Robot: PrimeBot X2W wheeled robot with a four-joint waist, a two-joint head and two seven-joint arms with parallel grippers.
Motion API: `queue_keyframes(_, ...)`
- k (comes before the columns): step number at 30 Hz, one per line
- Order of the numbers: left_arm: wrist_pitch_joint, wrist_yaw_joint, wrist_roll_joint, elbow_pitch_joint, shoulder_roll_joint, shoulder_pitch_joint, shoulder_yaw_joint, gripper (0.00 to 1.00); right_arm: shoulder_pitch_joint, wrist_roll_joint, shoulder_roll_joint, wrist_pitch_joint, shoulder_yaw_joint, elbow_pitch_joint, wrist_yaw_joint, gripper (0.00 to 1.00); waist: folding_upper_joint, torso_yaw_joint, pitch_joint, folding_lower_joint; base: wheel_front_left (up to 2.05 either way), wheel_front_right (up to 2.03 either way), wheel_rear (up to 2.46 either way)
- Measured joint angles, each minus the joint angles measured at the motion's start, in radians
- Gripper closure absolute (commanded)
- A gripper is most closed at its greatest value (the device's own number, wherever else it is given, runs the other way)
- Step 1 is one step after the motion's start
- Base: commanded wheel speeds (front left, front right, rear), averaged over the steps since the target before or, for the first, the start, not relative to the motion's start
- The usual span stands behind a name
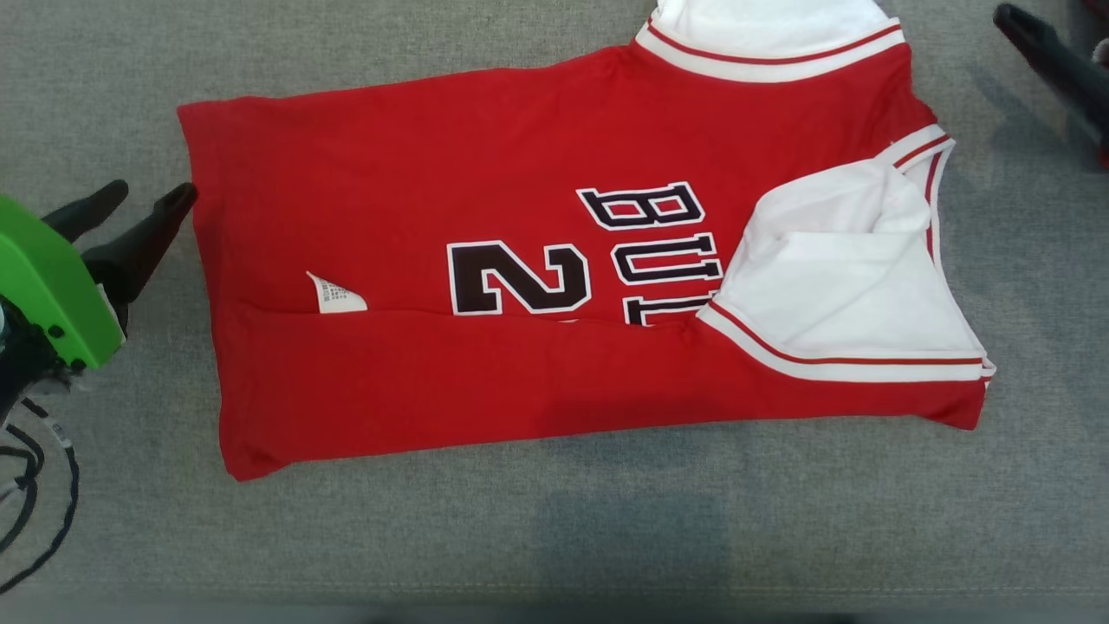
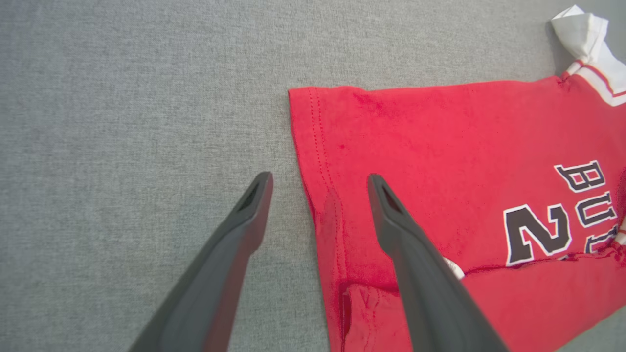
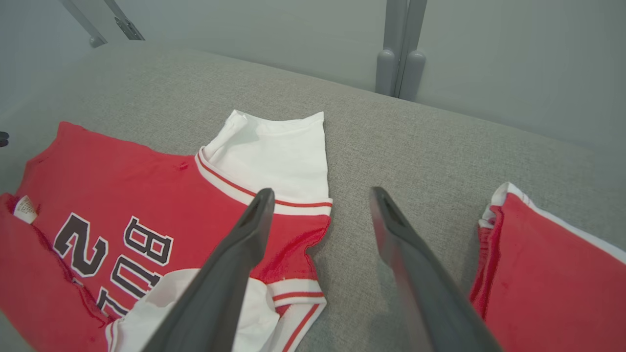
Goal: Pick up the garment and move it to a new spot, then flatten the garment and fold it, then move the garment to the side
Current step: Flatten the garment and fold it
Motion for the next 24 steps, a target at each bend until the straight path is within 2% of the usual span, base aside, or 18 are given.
queue_keyframes(5,0.114,0.023,0.031,0.017,0.027,-0.134,-0.069,0.00,-0.178,0.012,0.021,0.124,0.017,-0.016,-0.009,0.00,0.0000,0.010,0.065,0.0000,0.00,0.00,0.00)
queue_keyframes(12,0.167,0.040,0.110,0.092,0.026,-0.294,-0.106,0.00,-0.344,-0.046,0.073,0.241,0.082,0.028,-0.009,0.00,0.0000,0.020,0.142,0.0001,0.00,0.00,0.00)
queue_keyframes(13,0.175,0.040,0.119,0.103,0.024,-0.308,-0.113,0.00,-0.361,-0.048,0.084,0.251,0.089,0.038,-0.008,0.04,0.0000,0.021,0.151,0.0001,0.00,0.00,0.00)
queue_keyframes(15,0.185,0.040,0.123,0.124,0.008,-0.329,-0.121,0.00,-0.390,-0.058,0.099,0.275,0.107,0.058,-0.007,0.13,0.0000,0.020,0.165,0.0001,0.00,0.00,0.00)
queue_keyframes(16,0.186,0.040,0.122,0.133,-0.005,-0.340,-0.122,0.00,-0.401,-0.063,0.107,0.282,0.112,0.072,-0.007,0.08,0.0000,0.020,0.171,0.0001,0.00,0.00,0.00)
queue_keyframes(18,0.190,0.040,0.122,0.144,-0.023,-0.370,-0.128,0.00,-0.419,-0.082,0.114,0.297,0.127,0.097,-0.007,0.05,0.0000,0.018,0.179,0.0001,0.00,0.00,0.00)
queue_keyframes(20,0.192,0.040,0.122,0.160,-0.033,-0.398,-0.141,0.00,-0.432,-0.091,0.122,0.311,0.135,0.122,-0.007,0.09,0.0000,0.017,0.182,0.0001,0.00,0.00,0.00)
queue_keyframes(22,0.198,0.039,0.122,0.170,-0.046,-0.415,-0.147,0.00,-0.444,-0.092,0.137,0.319,0.140,0.143,-0.007,0.07,0.0000,0.017,0.183,0.0000,0.00,0.00,0.00)
queue_keyframes(23,0.202,0.037,0.119,0.177,-0.052,-0.423,-0.152,0.01,-0.451,-0.093,0.144,0.320,0.143,0.153,-0.007,0.07,0.0000,0.018,0.183,0.0001,0.00,0.00,0.00)
queue_keyframes(24,0.210,0.028,0.115,0.189,-0.061,-0.431,-0.161,0.08,-0.457,-0.100,0.148,0.320,0.146,0.167,-0.007,0.07,0.0000,0.019,0.182,0.0001,0.00,0.00,0.00)
